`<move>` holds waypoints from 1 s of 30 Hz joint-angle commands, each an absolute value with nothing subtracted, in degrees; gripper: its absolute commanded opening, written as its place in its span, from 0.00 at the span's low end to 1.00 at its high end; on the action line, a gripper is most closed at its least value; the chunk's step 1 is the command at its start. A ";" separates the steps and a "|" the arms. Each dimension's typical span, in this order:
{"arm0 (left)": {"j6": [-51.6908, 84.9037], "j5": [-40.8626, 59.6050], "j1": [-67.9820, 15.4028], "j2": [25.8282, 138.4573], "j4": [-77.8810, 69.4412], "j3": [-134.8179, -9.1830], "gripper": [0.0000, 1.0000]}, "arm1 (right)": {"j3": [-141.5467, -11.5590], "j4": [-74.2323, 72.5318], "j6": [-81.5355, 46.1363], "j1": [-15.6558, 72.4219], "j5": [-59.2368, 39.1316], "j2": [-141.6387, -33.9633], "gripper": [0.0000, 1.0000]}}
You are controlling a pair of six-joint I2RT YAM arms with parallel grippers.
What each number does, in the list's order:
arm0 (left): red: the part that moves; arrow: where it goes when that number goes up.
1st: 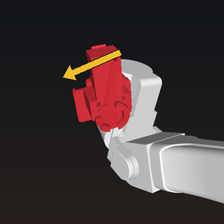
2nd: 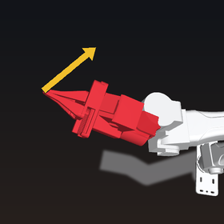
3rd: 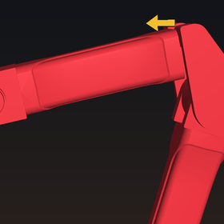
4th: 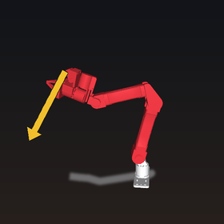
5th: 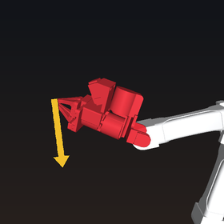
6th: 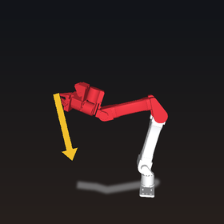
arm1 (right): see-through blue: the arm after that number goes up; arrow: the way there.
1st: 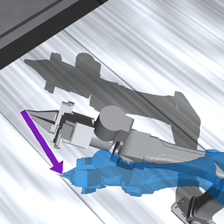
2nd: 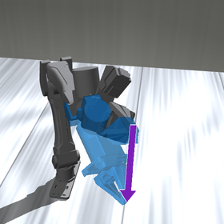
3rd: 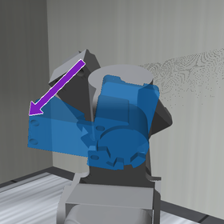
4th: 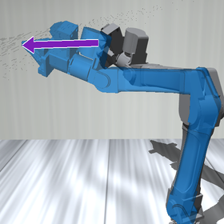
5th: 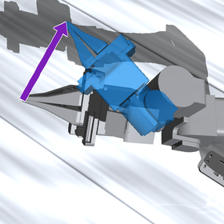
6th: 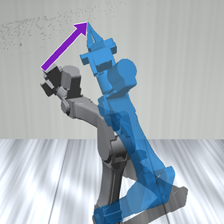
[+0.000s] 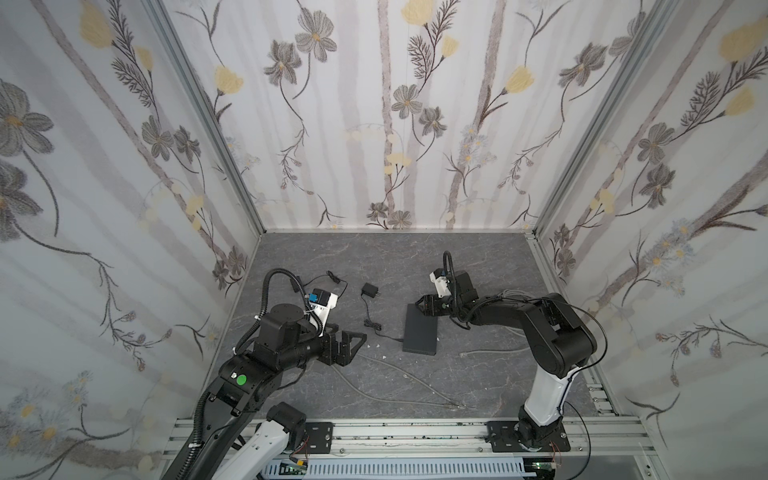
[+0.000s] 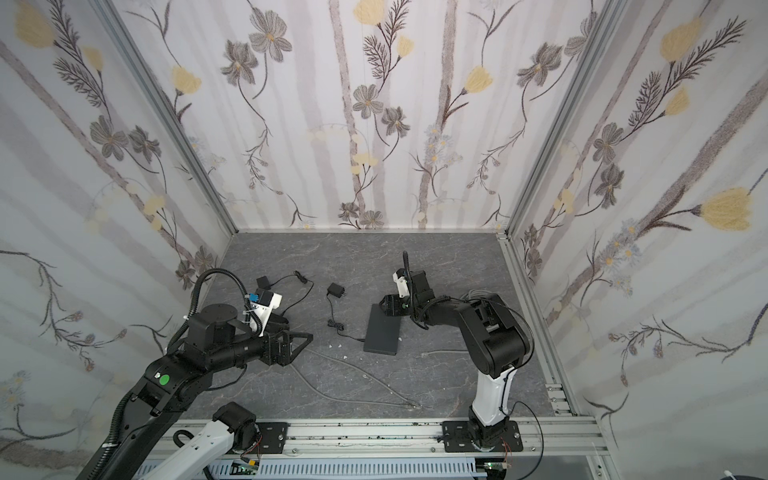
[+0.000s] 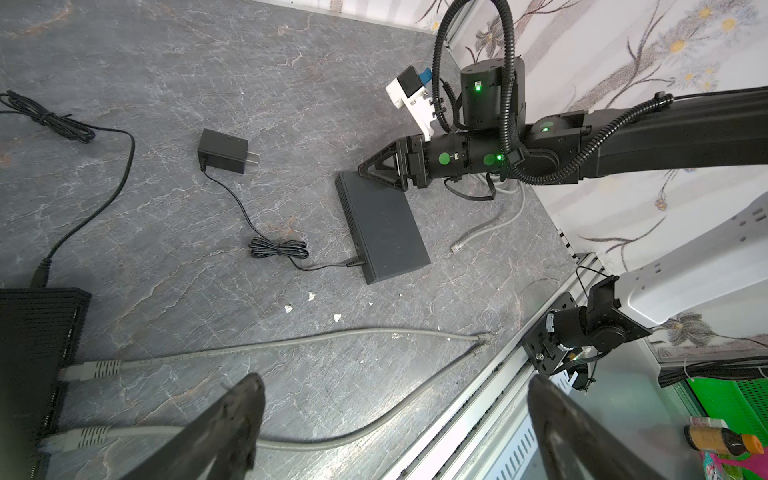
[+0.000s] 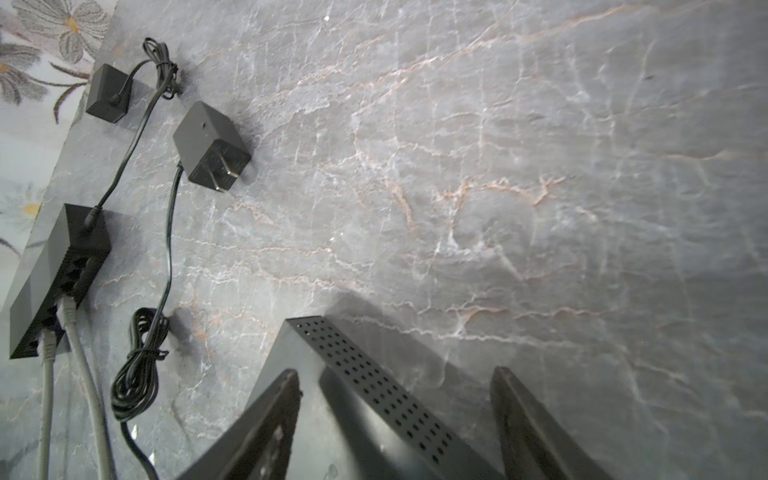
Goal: Insert the plug into the switch port
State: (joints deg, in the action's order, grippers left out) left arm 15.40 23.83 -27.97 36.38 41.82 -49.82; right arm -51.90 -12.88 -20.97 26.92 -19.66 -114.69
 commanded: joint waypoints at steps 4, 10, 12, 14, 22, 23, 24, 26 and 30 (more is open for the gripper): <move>14.53 24.89 -27.86 36.63 41.77 -49.83 1.00 | -49.79 -12.37 -21.75 27.62 -20.81 -110.74 0.76; 14.42 25.19 -27.87 37.33 41.51 -49.48 0.98 | -47.08 -8.05 -20.60 26.33 -17.69 -98.34 0.79; 14.39 24.93 -27.78 37.74 41.72 -49.56 0.98 | -45.56 -6.62 -21.91 25.95 -16.15 -94.27 0.79; 14.67 24.61 -27.75 38.09 41.62 -49.48 0.98 | -43.40 -5.16 -25.80 25.21 -13.68 -90.06 0.80; 15.13 25.47 -27.77 37.43 40.09 -47.42 0.93 | -25.84 -7.72 -40.60 24.43 -11.39 -77.04 0.78; 14.95 25.57 -27.77 36.99 39.99 -47.25 0.92 | -23.57 -8.01 -41.10 24.43 -10.82 -74.62 0.78; 14.90 25.34 -27.76 36.62 39.99 -47.23 0.92 | -21.85 -7.68 -41.53 24.37 -9.95 -72.60 0.78; 14.94 24.06 -27.77 36.38 40.31 -47.12 0.92 | -17.90 -6.70 -42.77 24.44 -9.00 -67.97 0.78; 15.49 22.56 -27.77 36.65 40.85 -47.50 0.92 | -10.90 -13.26 -46.49 26.41 -15.81 -62.19 0.74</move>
